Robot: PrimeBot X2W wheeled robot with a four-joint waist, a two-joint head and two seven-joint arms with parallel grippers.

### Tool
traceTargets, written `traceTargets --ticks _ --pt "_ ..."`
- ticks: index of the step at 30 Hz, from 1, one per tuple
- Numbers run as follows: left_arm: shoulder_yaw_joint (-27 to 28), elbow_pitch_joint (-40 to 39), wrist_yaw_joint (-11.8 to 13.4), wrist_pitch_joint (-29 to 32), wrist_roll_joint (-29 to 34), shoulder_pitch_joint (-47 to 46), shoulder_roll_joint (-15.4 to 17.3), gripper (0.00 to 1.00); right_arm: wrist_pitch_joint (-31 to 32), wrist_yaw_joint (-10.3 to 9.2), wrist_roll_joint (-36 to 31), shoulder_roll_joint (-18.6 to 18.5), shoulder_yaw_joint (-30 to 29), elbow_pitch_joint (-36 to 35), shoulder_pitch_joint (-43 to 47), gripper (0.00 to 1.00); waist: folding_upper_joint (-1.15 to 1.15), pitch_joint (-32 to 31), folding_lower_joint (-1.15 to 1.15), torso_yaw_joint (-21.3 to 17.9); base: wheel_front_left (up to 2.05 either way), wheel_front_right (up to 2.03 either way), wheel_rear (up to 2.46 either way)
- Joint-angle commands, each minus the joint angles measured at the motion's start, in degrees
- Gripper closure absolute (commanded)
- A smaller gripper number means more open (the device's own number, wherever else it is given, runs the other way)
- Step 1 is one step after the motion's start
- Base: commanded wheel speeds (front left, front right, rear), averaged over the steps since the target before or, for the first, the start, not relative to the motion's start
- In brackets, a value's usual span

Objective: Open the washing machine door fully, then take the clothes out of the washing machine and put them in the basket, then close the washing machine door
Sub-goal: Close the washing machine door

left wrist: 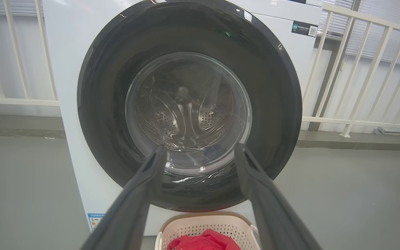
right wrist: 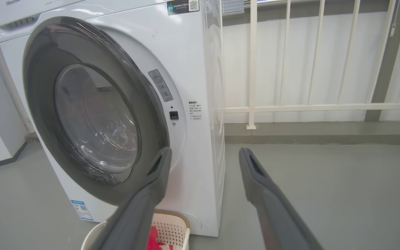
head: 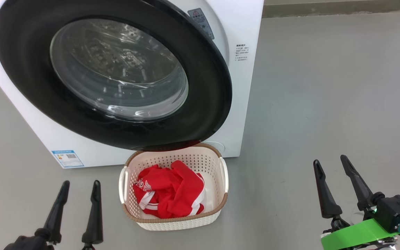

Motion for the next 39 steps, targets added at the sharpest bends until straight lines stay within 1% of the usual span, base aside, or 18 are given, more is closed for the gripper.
traceTargets --ticks 1,4,5,6,7,8,12,17,21,29,39 --pt "2.31 -1.22 -0.42 -0.44 0.78 -1.22 0.24 0.0 -0.36 0.28 0.57 -0.45 1.51 -1.22 -0.98 0.0 0.0 0.01 0.0 0.11 0.0 0.0 0.0" --pt "2.28 -1.39 -0.83 -0.44 1.43 -1.27 -0.16 0.0 -0.36 0.28 0.33 -0.45 1.12 -1.26 -1.08 0.0 0.0 0.28 0.0 0.46 0.0 0.0 0.0" --pt "2.2 -1.47 -0.96 -0.44 1.6 -1.39 -0.3 0.0 -0.36 0.28 0.22 -0.45 0.83 -1.25 -1.18 0.2 0.0 0.47 0.0 0.67 0.0 0.0 0.0" --pt "2.1 -1.56 -1.11 -0.45 1.77 -1.58 -0.43 0.0 -0.36 0.28 0.11 -0.45 0.5 -1.12 -1.37 0.52 0.0 0.72 0.0 0.94 0.0 0.0 0.0" --pt "1.99 -1.65 -1.24 -0.45 2.24 -1.73 -0.46 0.0 -0.36 0.28 0.01 -0.45 0.3 -0.91 -1.7 0.77 0.0 0.94 0.0 1.12 0.0 0.0 0.0" --pt "1.95 -1.72 -1.36 -0.45 2.59 -1.85 -0.53 0.0 -0.36 0.28 -0.17 -0.45 0.12 -0.61 -2.12 1.0 0.0 1.16 0.0 1.32 0.0 0.0 0.0" --pt "1.68 -1.97 -1.85 -0.45 2.93 -2.37 -1.15 0.0 -0.36 0.28 -1.16 -0.45 -0.39 0.86 -4.56 1.0 0.0 2.12 0.0 2.42 0.0 0.0 0.0" --pt "1.21 -2.08 -2.35 -0.45 3.08 -2.89 -1.65 0.0 -0.36 0.28 -2.78 -0.45 0.48 3.52 -7.81 1.0 0.0 3.27 0.0 3.66 0.0 0.0 0.0" --pt "0.8 -2.53 -2.69 -0.45 3.08 -3.54 -2.12 0.0 -0.25 0.28 -4.08 -0.45 2.59 7.0 -11.92 1.0 0.0 4.58 0.0 4.84 0.0 0.0 0.0" --pt "-0.99 -2.73 -3.29 -0.45 2.8 -5.65 -2.7 0.0 3.03 0.28 -5.38 -0.61 7.31 14.73 -21.26 1.0 0.0 8.07 0.0 7.91 0.0 0.0 0.0" --pt "-4.19 -2.16 -3.2 -0.45 0.8 -8.96 -2.96 0.0 1.81 0.28 -4.92 -2.85 10.91 23.12 -34.06 1.0 0.0 14.81 0.0 12.95 0.0 0.0 0.0"
